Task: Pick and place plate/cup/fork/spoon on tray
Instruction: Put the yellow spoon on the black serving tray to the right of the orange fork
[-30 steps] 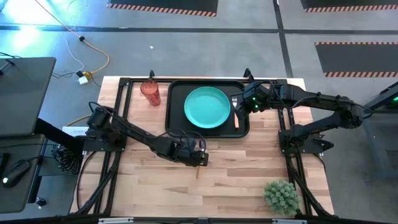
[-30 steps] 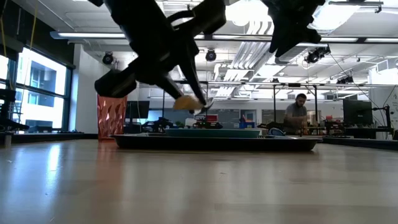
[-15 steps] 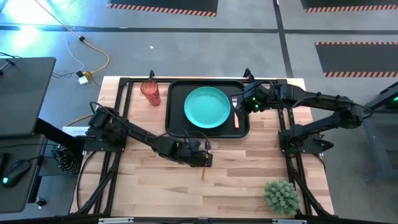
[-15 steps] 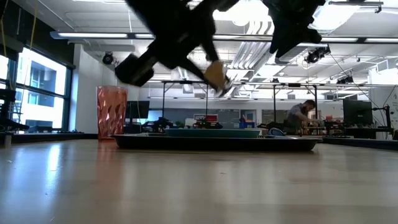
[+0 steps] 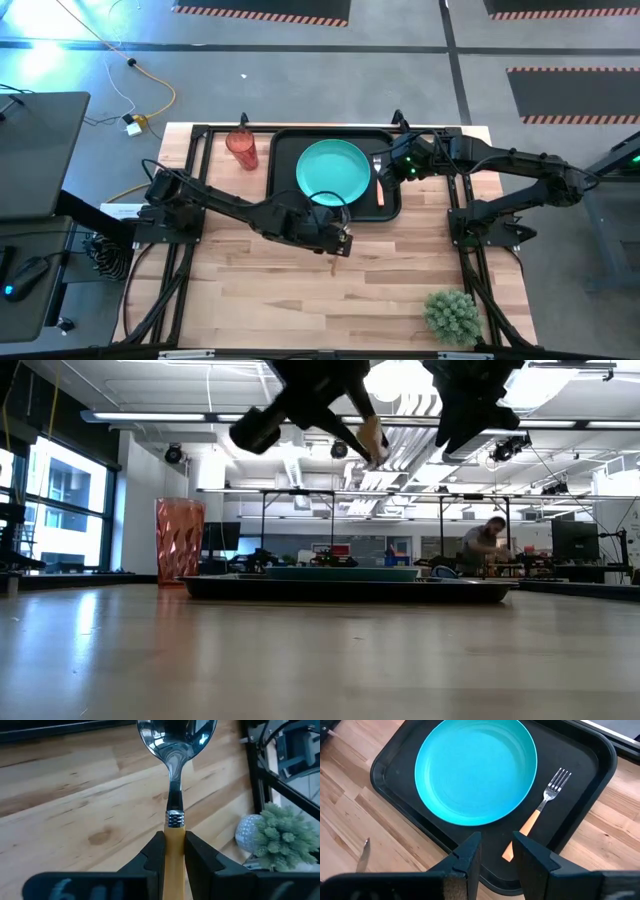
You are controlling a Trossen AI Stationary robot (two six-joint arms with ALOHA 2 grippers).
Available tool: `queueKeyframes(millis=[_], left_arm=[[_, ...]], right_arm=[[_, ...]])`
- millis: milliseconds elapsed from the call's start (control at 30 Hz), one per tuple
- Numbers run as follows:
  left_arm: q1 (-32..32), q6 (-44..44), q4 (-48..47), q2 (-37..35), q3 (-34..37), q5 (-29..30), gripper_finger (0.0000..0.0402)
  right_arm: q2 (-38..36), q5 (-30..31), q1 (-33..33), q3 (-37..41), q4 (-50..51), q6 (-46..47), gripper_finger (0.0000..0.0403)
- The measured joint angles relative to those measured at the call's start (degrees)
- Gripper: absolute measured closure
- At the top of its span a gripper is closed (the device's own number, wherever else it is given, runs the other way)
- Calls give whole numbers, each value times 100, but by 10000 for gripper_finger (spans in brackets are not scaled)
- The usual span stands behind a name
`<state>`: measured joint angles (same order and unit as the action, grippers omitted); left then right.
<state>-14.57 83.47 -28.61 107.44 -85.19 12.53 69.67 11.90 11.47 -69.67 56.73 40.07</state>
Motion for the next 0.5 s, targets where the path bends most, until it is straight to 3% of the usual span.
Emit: queueKeyframes(millis=[500], left_arm=[[-6,-270,-71,1375,-1120,-461,358]], right_arm=[[2,-2,1,5,112,0,299]])
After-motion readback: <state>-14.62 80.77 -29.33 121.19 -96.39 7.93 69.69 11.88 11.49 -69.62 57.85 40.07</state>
